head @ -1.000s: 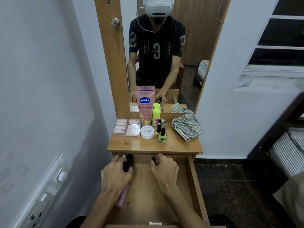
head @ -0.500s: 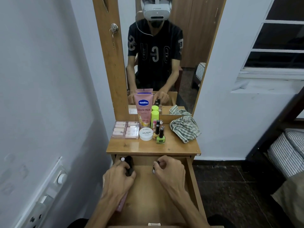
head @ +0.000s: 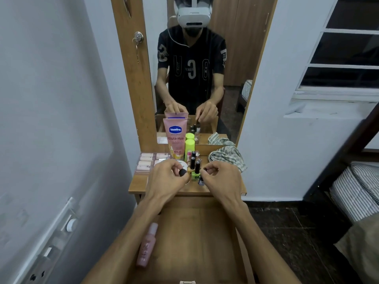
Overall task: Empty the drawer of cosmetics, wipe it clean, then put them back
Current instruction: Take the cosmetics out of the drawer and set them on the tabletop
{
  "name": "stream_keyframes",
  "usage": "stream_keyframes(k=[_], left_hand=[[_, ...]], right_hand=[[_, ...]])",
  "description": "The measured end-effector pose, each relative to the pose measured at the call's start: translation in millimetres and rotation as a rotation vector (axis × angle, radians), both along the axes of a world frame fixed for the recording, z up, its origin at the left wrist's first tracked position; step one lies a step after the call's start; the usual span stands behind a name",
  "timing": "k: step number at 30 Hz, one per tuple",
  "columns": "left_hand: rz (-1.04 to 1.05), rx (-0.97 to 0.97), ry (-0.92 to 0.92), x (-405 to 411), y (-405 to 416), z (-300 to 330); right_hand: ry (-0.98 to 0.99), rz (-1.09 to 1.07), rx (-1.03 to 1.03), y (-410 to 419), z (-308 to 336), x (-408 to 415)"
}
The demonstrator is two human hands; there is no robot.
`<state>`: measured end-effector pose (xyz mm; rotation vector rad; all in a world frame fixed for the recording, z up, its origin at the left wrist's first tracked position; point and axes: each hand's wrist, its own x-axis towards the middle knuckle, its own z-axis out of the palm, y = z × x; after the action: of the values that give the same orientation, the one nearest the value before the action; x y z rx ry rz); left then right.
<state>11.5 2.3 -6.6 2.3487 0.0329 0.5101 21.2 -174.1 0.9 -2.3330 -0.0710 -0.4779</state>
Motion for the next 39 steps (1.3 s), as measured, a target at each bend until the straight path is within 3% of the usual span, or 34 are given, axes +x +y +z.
stream_keyframes(k=[11, 20, 26, 32, 39], left_hand=[[0.0, 0.132, -0.002, 31, -7, -10], [-0.029, 0.109, -0.029, 24, -6, -13], [0.019, -0.029, -0.088, -2, 12, -19], [0.279, -0.156, -0.065, -53, 52, -57], [0.264, 0.085, 0.21, -74, 79, -84]], right_hand=[[0.037, 0.005, -0.081, 12, -10, 15], [-0.008, 0.021, -0.039, 5, -14, 2], [-0.126, 0.032, 0.077, 10, -27, -32], [0.133, 0.184, 0.031, 44, -63, -64], [0.301, 0.243, -0.058, 83, -88, -62]])
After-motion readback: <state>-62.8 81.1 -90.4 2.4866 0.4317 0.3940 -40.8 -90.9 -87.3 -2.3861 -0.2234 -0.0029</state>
